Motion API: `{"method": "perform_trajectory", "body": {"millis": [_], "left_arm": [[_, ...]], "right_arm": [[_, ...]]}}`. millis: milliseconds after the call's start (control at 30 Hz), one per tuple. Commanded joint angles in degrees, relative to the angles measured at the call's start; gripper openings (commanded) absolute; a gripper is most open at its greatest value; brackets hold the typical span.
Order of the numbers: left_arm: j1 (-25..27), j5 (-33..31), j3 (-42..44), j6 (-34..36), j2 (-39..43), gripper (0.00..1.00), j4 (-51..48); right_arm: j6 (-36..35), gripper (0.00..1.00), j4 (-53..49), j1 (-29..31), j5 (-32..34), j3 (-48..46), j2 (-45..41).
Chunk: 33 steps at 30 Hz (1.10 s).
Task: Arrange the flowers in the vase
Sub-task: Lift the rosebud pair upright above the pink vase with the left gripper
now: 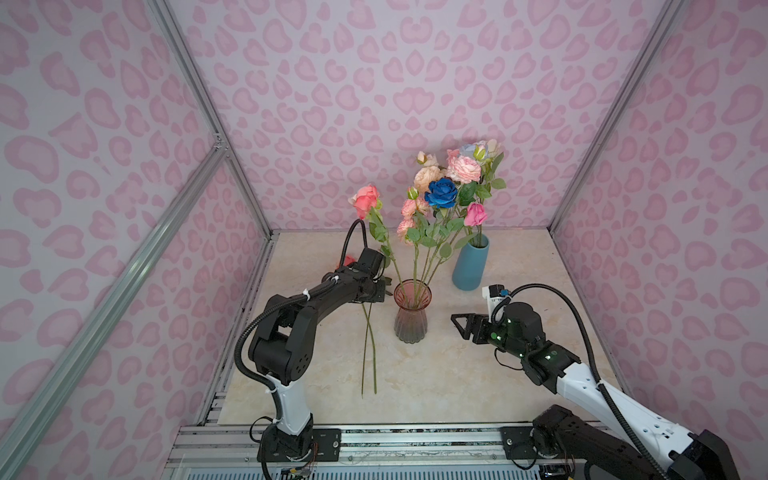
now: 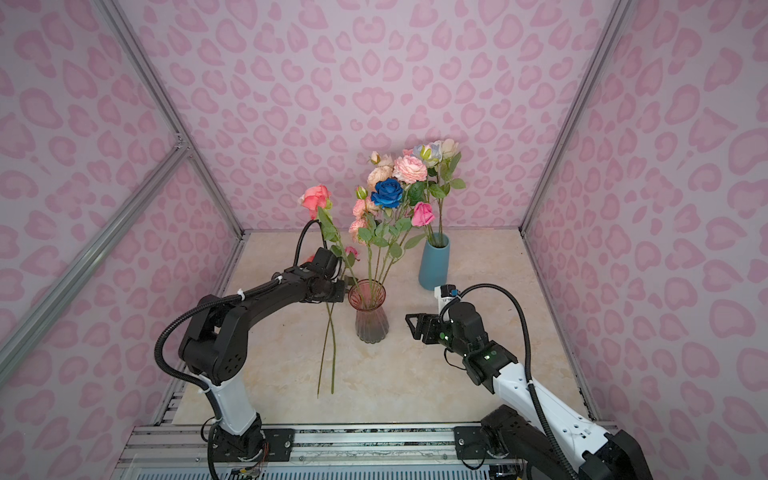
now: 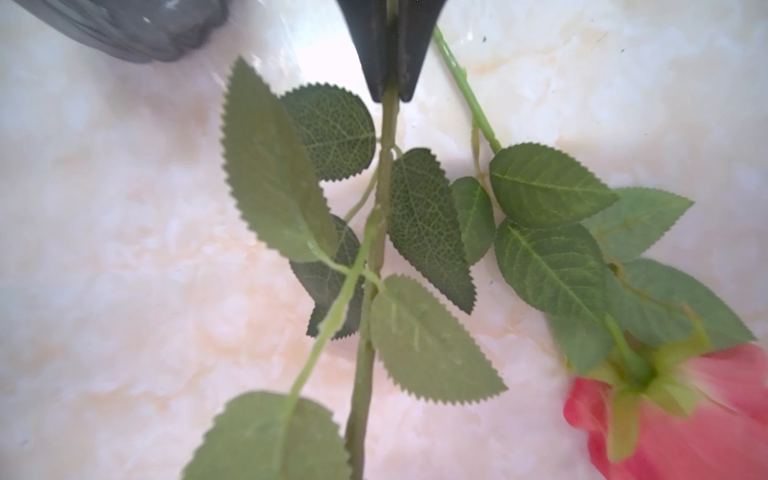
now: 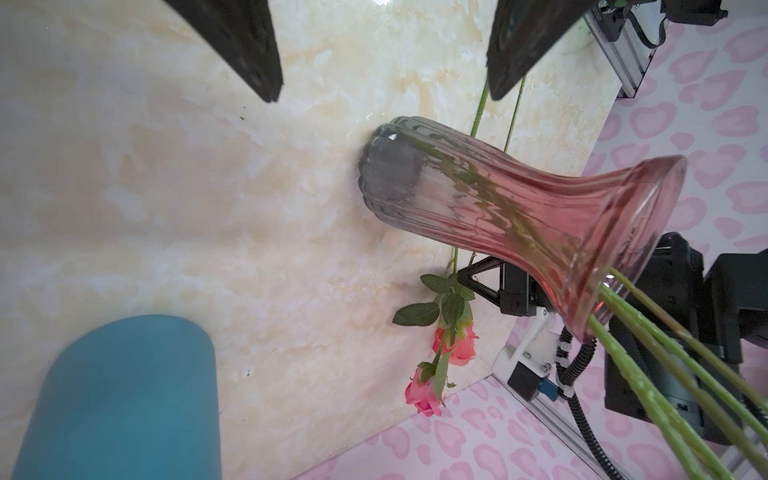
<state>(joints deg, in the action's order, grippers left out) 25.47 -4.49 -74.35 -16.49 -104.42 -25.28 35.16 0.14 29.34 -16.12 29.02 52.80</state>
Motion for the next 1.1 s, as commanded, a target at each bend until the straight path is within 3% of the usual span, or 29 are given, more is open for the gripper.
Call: {"method": "perform_trajectory", "body": {"millis": [0,267,500,633,800,1067], "left_arm": [[-0.4,-1.3,1.0,-1.7,5.3,0.03,-0.6],[-4.1,-9.7,18.4,-8.7,29.2,0.03,3.2],[-4.2,-15.0,32.3,-10.9,62.1,0.03,11.9],[-4.1,-13.8,36.6,-8.9,75.2,0.03,23.7],[-4.0,-8.2,31.2,-3.8,76.9,0.03,33.2],[-3.1,5.9,15.3,-1.5,63.7,0.03,44.8]], "right_arm": [[-0.5,0.78,-0.4,0.0,0.3,0.8,-0.7],[1.0,0.79,-0.6,0.0,-1.0,1.4,-4.1],[2.5,0.82,7.3,0.2,-16.9,-0.8,-3.4],[2.2,0.83,6.7,0.1,-13.7,-1.8,-4.9],[2.6,0.83,6.9,0.1,-10.0,-2.5,-6.7],[2.5,0.83,6.5,0.1,-6.3,-2.0,-7.9]]}}
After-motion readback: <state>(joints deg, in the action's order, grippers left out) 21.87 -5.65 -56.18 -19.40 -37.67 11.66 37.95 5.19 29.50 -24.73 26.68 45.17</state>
